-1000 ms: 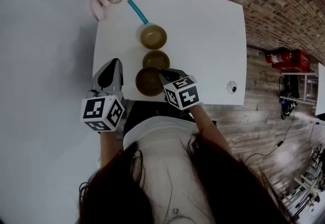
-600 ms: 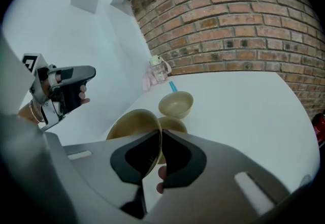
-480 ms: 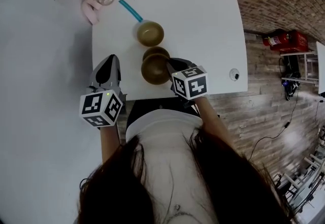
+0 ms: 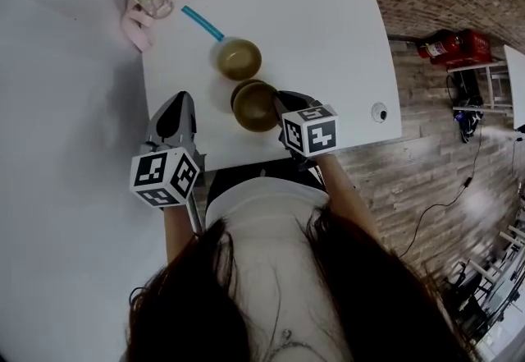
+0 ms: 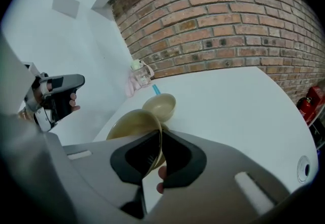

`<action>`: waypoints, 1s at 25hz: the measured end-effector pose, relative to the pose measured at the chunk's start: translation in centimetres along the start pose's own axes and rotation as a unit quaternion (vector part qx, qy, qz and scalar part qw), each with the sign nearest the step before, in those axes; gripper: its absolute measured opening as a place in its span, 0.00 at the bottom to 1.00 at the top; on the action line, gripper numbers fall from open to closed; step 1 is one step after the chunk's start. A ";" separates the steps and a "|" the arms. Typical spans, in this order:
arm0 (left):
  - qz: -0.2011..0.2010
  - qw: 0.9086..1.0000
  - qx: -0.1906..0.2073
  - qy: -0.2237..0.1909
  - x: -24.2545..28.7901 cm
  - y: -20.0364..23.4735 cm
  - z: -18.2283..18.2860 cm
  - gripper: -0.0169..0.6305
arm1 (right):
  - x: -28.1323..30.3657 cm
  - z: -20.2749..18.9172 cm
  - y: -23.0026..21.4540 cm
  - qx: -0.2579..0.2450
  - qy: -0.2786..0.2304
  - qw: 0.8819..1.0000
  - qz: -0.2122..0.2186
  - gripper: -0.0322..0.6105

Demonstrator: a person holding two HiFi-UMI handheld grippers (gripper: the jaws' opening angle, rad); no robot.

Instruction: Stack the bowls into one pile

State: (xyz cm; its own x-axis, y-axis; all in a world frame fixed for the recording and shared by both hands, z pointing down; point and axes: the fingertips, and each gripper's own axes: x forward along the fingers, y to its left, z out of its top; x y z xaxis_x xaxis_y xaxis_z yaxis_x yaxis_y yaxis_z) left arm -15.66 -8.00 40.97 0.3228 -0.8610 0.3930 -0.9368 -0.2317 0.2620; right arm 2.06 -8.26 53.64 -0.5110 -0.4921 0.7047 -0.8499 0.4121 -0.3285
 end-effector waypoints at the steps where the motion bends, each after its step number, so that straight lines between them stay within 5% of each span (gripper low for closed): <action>1: -0.002 1.000 0.000 0.001 0.1 0.2 0.0 0.03 | 0.1 0.0 -0.1 0.002 0.001 1.000 -0.003 0.09; 25: -0.024 0.999 -0.002 0.031 2.3 2.0 -0.7 0.03 | 3.1 -1.0 -0.7 -0.014 0.027 0.998 -0.053 0.09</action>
State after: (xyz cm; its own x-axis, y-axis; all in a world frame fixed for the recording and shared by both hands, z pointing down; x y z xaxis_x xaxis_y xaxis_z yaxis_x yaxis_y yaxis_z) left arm -16.70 -10.14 43.08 0.3744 -0.8194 0.4341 -0.9199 -0.2694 0.2851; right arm 1.21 -9.30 56.68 -0.4107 -0.4924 0.7674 -0.8943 0.3814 -0.2339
